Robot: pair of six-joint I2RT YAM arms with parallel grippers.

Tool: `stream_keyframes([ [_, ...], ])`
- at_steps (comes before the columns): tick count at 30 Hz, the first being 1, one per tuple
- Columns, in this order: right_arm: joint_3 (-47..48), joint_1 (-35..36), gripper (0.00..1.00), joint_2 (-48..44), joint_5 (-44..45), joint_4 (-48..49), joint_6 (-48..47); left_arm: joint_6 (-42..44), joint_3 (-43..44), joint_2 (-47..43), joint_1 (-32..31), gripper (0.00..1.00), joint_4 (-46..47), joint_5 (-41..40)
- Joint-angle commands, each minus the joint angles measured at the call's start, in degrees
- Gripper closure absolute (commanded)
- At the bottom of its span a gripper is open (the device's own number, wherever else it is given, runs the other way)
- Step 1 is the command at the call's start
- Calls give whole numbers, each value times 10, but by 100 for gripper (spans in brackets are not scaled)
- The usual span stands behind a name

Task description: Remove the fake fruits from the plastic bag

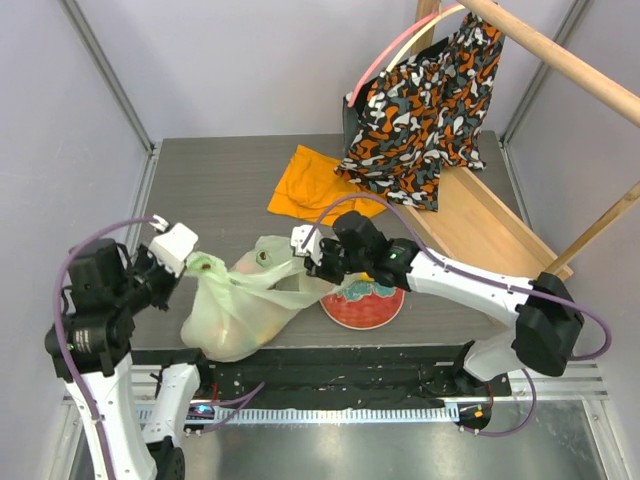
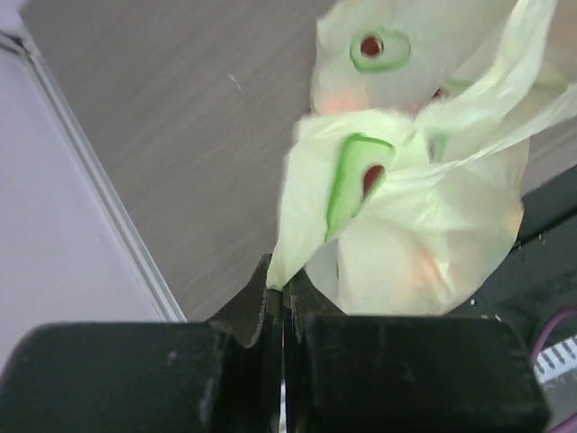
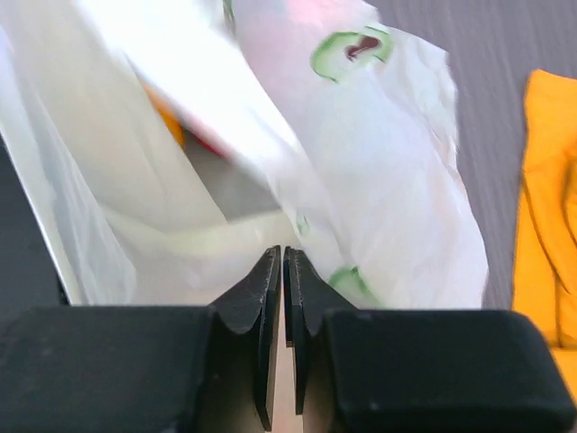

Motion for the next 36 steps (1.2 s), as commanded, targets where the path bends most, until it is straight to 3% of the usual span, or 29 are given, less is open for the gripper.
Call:
stream_keyframes([
  [1,61,24,85,62,-56,5,23,56,-77,-33,1,100,-174,-44],
  [9,206,49,75,225,49,8,8,83,-121,-21,0,100,-163,-18],
  [16,251,45,73,290,215,121,34,53,-133,-59,1,100,-121,-27],
  [25,420,23,69,371,247,146,46,88,-219,-122,1,100,-123,-62],
  [28,441,8,64,365,234,128,54,67,-219,-120,0,100,-116,-63],
  [30,453,-6,55,343,143,72,66,54,-223,-110,1,100,-117,-60],
  [33,457,-14,50,297,-9,-11,74,38,-229,-100,1,100,-111,-48],
  [36,455,-16,49,243,-82,-74,80,32,-232,-95,1,100,-102,-42],
])
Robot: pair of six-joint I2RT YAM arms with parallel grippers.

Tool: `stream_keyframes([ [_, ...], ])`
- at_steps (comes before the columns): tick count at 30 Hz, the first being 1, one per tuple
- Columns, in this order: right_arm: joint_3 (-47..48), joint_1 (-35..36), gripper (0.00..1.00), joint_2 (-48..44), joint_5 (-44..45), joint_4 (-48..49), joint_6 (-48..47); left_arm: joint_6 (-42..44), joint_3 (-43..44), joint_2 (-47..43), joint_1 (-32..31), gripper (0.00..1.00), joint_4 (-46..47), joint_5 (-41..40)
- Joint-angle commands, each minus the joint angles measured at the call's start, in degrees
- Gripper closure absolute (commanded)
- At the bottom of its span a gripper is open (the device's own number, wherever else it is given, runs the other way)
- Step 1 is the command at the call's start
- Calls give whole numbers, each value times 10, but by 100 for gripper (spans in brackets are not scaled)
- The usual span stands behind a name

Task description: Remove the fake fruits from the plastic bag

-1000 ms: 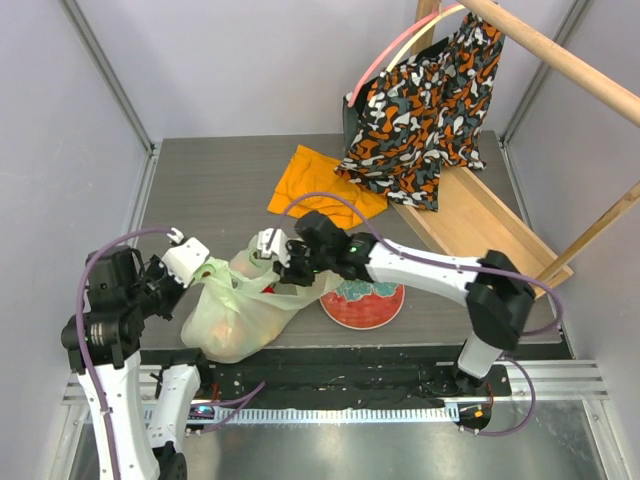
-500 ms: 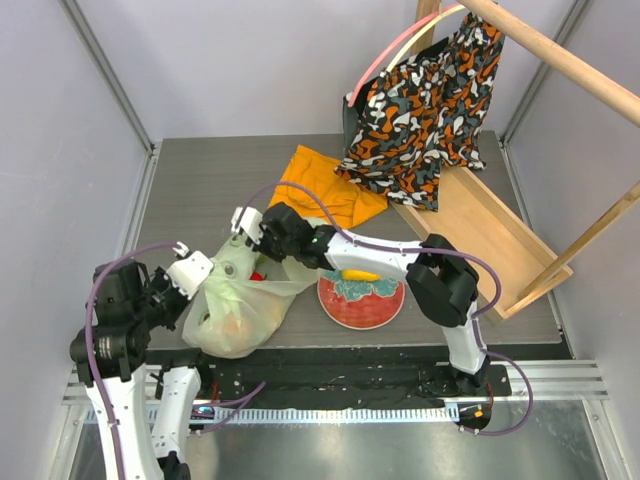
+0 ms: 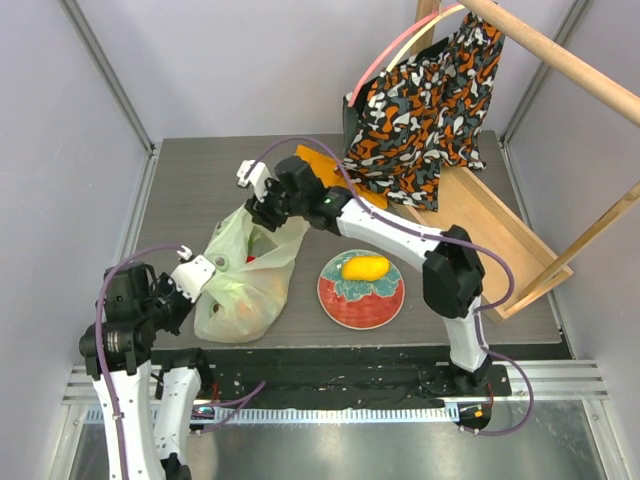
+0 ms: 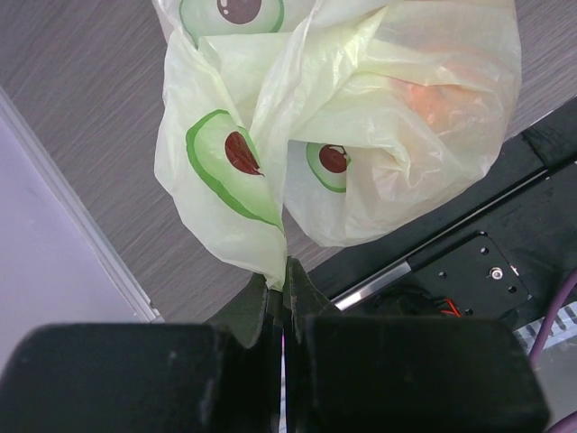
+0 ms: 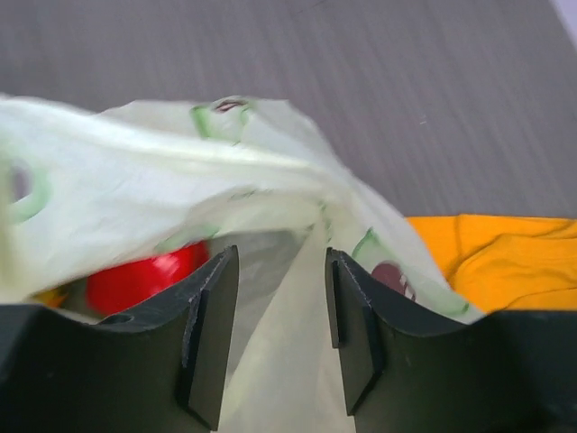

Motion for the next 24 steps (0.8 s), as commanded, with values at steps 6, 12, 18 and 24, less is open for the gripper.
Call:
stream_keyframes([
  [6,-25,3,48,-202,-71,-48,-37,-20,0,22,1,100,-97,11],
  [12,-37,0,40,-200,126,-36,-129,-33,3,33,1,100,-83,25],
  [18,-62,-17,36,-166,138,-72,-107,-36,8,40,1,100,-78,26],
  [24,-67,-32,42,-124,159,-74,-113,-39,7,47,1,100,-62,24],
])
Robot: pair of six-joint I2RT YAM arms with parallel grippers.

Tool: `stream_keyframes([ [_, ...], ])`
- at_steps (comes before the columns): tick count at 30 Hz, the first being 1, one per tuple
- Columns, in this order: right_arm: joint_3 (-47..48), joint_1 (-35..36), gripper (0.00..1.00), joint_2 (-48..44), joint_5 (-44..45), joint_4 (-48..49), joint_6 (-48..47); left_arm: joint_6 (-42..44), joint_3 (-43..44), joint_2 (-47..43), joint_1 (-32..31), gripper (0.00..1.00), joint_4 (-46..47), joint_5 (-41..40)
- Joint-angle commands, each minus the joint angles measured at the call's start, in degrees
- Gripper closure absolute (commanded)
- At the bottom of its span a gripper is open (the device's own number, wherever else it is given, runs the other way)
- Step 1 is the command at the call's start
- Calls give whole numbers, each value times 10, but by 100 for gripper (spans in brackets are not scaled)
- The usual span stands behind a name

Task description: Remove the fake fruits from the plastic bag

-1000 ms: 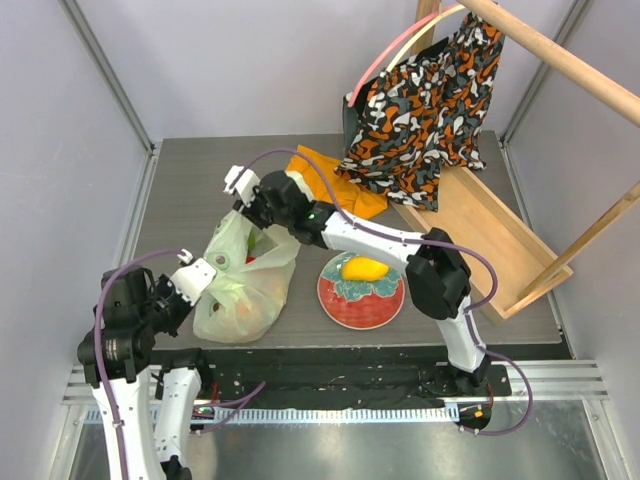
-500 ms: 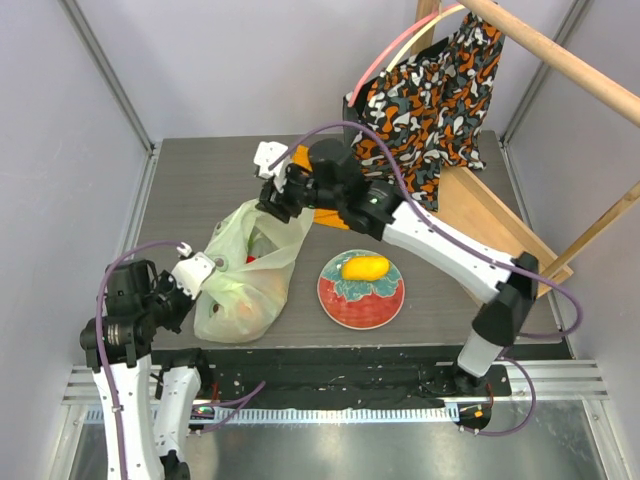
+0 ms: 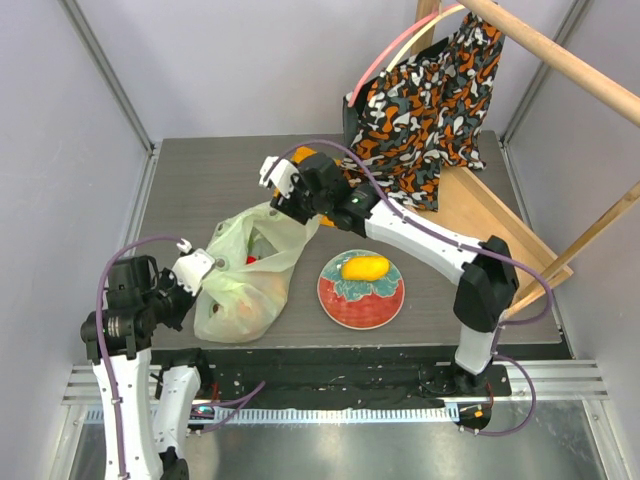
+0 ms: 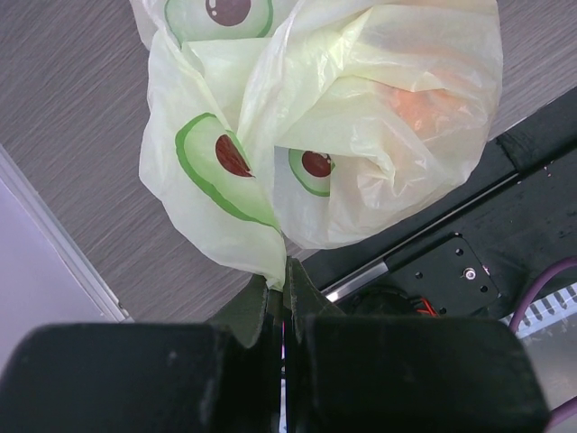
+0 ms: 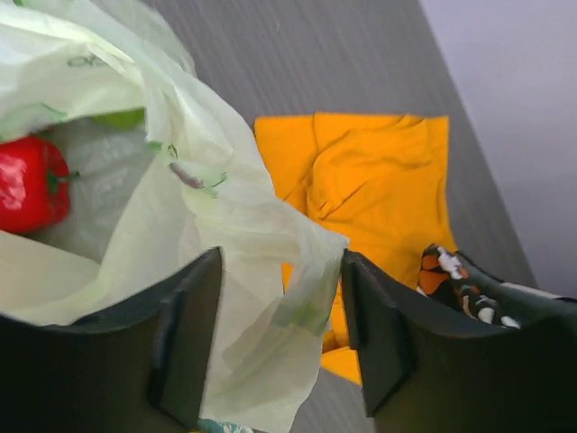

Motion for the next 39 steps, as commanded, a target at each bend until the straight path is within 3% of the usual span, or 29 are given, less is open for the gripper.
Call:
stream_keyframes([
  [1,18,-15,64,21,27,9,-7,-15,11,14,0,100,-42,13],
  [4,79,-43,96,63,3,22,2,-45,34,56,1,100,16,16],
  [5,105,-51,99,76,-4,24,7,-50,47,73,1,100,34,14],
  [8,253,-77,99,129,-17,34,44,-89,137,172,1,100,102,-2],
  [12,343,-97,99,154,-63,55,78,-144,323,305,2,100,130,-4],
  [16,317,-96,99,104,-74,108,120,-200,522,403,1,100,144,23],
  [20,221,-93,99,21,-87,136,155,-231,620,426,1,100,113,62],
  [23,154,-93,99,-38,-89,122,156,-223,590,384,1,100,63,68],
  [29,-51,-90,99,-158,-107,86,176,-142,331,206,0,100,-37,42],
  [33,-198,-73,98,-204,-139,63,219,-104,173,139,1,100,-70,15],
  [36,-288,-63,77,-217,-172,42,243,-83,103,129,1,100,-71,20],
  [38,-303,-58,58,-221,-183,28,243,-74,96,134,1,100,-77,41],
  [39,-295,-56,55,-225,-187,13,236,-75,101,136,0,100,-84,65],
])
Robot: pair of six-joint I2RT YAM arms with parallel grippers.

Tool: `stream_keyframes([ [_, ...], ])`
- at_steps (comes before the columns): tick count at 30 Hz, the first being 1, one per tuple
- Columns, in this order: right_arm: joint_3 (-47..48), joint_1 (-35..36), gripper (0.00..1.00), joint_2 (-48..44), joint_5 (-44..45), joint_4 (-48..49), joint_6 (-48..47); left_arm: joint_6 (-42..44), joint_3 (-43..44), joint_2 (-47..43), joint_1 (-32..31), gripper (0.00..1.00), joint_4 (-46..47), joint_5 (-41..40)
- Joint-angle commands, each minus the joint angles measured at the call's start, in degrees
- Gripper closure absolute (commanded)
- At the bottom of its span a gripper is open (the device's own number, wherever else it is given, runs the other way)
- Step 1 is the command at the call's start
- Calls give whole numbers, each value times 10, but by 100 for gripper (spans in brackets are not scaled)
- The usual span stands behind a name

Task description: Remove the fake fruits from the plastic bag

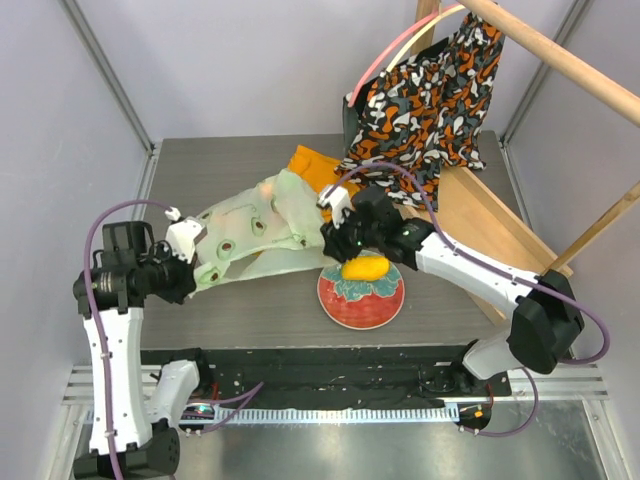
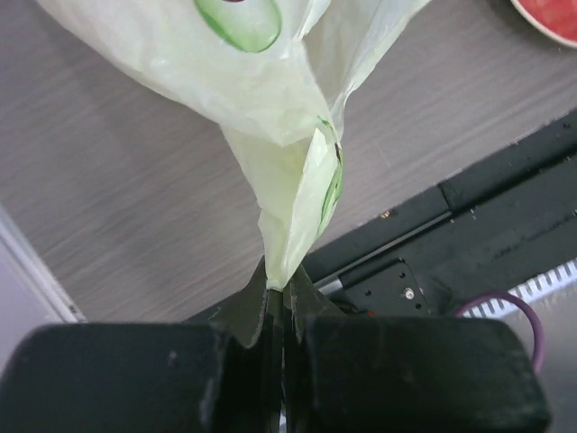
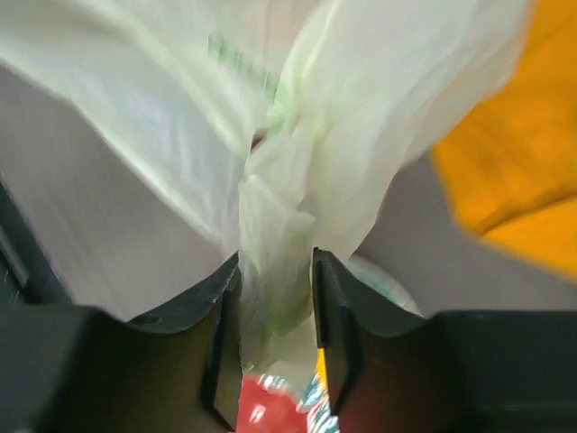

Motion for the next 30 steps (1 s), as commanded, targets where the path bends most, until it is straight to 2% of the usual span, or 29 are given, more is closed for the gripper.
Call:
stream_keyframes([
  [1,-1,12,53,-24,-44,-42,12,30,-3,17,1,100,-85,49],
  [4,77,17,47,-21,-41,-45,-18,27,20,20,0,100,-91,82],
  [8,180,68,47,10,-56,-42,-45,6,51,28,1,100,-82,111],
  [11,198,106,53,44,-57,-45,-93,3,50,32,0,100,-79,113],
  [13,196,121,64,61,-71,-31,-87,0,48,32,1,100,-77,108],
  [20,238,144,74,156,-106,-22,-75,-7,40,21,1,100,-61,95],
  [30,281,147,76,265,-1,45,-39,-1,27,4,1,100,-69,81],
])
